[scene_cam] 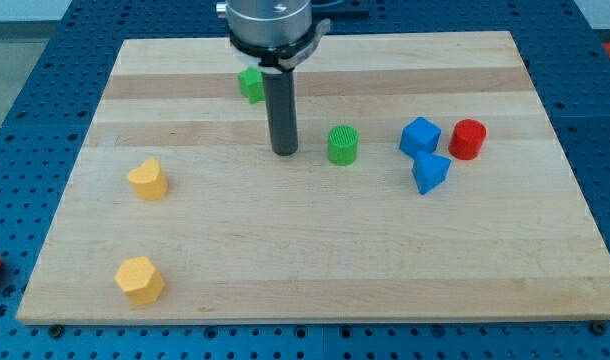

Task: Push the yellow heart towards bottom left

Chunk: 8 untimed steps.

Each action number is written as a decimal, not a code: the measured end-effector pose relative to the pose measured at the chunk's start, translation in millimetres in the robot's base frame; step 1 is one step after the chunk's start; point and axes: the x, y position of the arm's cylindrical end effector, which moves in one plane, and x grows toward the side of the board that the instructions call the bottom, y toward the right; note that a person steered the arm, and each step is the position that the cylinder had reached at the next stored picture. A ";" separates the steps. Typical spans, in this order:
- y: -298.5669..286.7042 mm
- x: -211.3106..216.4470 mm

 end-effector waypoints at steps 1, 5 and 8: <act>68.3 51.0; -37.1 124.4; -57.4 107.6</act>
